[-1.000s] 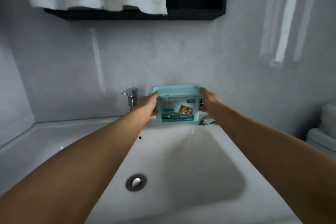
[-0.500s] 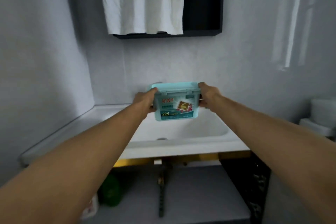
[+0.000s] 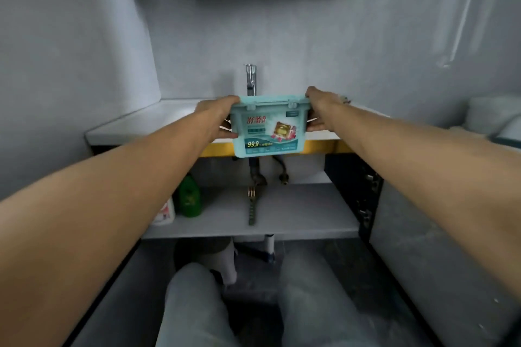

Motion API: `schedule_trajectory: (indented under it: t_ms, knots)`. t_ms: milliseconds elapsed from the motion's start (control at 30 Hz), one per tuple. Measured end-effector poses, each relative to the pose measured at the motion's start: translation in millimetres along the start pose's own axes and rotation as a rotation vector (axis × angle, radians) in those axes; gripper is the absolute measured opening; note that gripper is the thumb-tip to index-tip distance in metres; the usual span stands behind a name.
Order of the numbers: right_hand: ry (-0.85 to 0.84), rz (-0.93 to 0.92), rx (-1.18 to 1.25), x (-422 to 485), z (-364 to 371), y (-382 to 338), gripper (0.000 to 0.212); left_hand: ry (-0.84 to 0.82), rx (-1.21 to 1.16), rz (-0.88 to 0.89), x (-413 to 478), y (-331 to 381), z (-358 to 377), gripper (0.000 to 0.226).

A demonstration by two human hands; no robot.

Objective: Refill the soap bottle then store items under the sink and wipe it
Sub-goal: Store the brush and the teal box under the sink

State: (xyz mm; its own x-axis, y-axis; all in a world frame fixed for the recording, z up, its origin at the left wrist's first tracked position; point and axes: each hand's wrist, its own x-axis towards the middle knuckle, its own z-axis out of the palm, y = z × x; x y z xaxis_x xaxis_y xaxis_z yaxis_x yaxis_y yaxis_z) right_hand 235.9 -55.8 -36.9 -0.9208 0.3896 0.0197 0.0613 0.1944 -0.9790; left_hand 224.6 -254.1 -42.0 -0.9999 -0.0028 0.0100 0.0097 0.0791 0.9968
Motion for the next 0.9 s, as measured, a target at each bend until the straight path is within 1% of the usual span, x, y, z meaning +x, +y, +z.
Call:
schedule_trajectory:
  t_ms: [67,167,300,400,533,633,700,833,900]
  knots:
    - [-0.012,0.023,-0.048,-8.9,1.1,12.5,0.037,-0.009,0.035,-0.020,-9.6,-13.5,-4.9,0.028]
    - [-0.002,0.034,-0.067,-21.2,1.7,24.3,0.030,-0.034,0.073,-0.051,-19.0,-26.9,-10.4,0.033]
    - [0.003,0.073,-0.098,-28.8,4.2,42.9,0.028,-0.108,0.115,-0.120,-23.5,-44.4,-9.6,0.031]
    - [-0.019,0.142,-0.124,-30.2,6.1,61.6,0.030,-0.138,0.162,-0.196,-24.2,-61.0,-4.0,0.031]
    - [-0.041,0.238,-0.145,-21.7,8.8,86.3,0.031,-0.158,0.185,-0.304,-21.3,-83.4,9.1,0.038]
    - [-0.016,0.293,-0.130,-4.5,10.0,102.5,0.033,-0.173,0.162,-0.369,-10.8,-97.0,22.1,0.038]
    - [-0.003,0.334,-0.116,5.2,11.2,112.9,0.030,-0.173,0.133,-0.413,-2.0,-106.2,29.7,0.035]
    - [-0.015,0.429,-0.077,25.2,15.0,134.4,0.025,-0.156,0.016,-0.496,23.9,-127.6,47.3,0.023]
    - [-0.011,0.468,-0.039,38.3,17.9,150.5,0.025,-0.160,-0.037,-0.527,38.8,-139.1,57.1,0.021]
